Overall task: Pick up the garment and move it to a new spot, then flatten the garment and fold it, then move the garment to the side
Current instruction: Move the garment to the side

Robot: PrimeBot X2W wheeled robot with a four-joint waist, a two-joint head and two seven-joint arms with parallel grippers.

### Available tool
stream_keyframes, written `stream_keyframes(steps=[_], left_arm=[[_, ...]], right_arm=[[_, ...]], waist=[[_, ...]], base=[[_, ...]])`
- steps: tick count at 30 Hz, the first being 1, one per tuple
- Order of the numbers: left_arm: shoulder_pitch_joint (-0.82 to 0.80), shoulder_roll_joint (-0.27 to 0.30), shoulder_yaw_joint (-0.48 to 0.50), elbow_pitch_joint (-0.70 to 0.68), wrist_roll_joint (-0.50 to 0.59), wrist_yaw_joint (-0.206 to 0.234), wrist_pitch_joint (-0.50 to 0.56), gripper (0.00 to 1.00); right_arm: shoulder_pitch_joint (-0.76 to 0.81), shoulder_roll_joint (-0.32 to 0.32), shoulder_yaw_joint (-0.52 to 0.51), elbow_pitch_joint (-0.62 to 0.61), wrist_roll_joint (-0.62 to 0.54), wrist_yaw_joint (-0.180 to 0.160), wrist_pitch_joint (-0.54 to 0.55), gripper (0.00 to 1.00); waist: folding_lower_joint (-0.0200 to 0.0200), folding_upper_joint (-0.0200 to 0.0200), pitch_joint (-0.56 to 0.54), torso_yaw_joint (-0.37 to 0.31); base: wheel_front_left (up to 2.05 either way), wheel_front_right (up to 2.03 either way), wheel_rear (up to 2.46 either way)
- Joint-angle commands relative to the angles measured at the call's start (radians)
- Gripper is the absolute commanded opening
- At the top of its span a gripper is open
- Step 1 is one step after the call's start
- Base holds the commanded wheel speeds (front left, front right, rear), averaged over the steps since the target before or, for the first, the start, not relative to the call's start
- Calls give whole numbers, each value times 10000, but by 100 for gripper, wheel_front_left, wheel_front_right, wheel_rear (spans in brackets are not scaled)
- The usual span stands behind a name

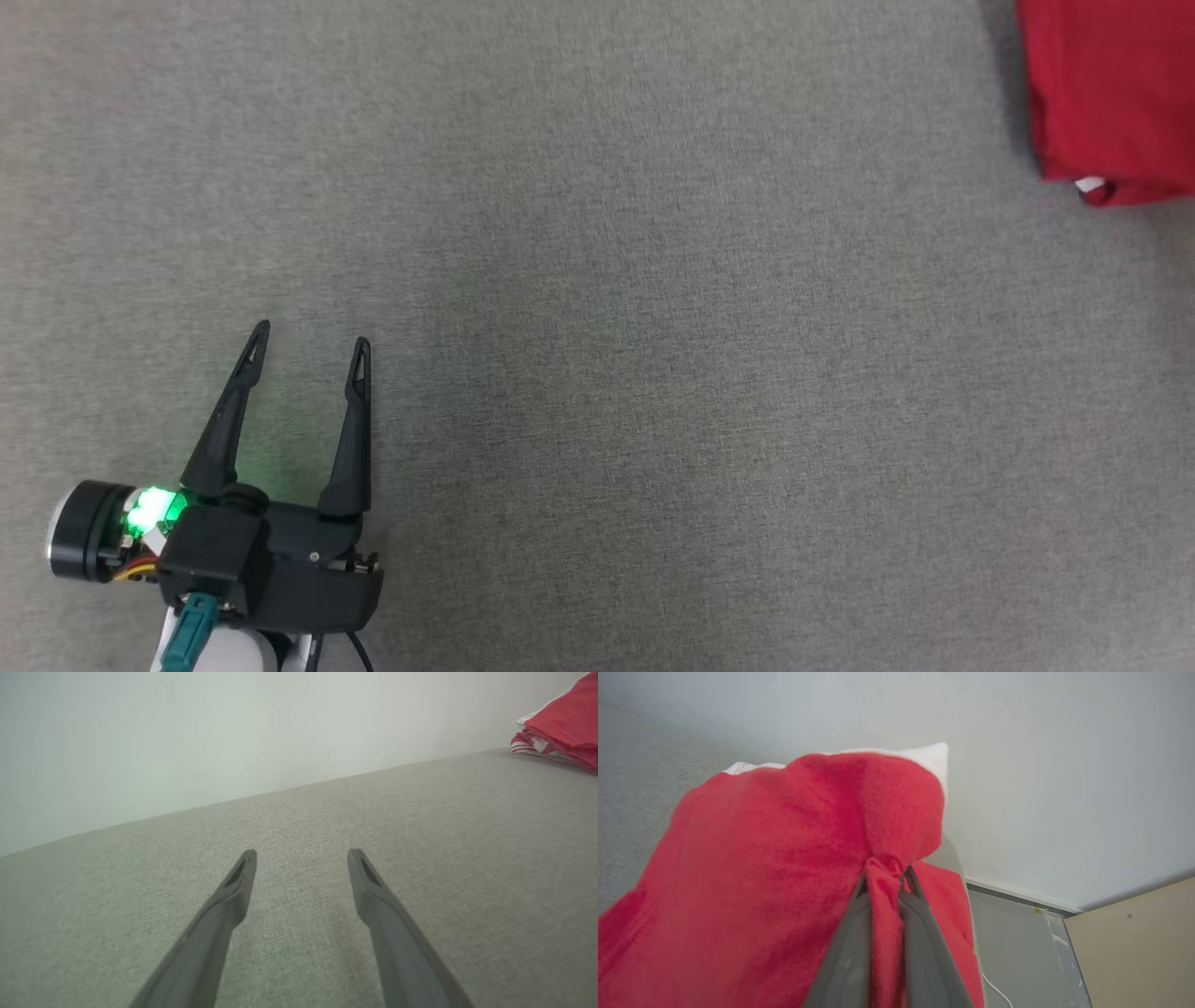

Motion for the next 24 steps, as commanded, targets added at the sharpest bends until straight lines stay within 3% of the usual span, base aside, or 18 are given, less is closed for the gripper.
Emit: stream_keyframes(steps=[1,11,24], left_arm=[[-187,68,-26,-108,68,12,-27,100],[-384,436,-100,-938,239,162,-27,100],[-405,726,-223,-1472,282,379,-21,100]], right_arm=[[-170,-146,85,82,71,-33,37,0],[-1299,-858,608,895,-503,-33,-244,0],[-2338,-761,1242,1510,-1412,-34,-480,0]], waist=[[-1,-1,415,-178],[-1,-1,1276,-205],[-1,-1,1862,-287]], base=[[0,0,0],[0,0,0],[0,0,0]])
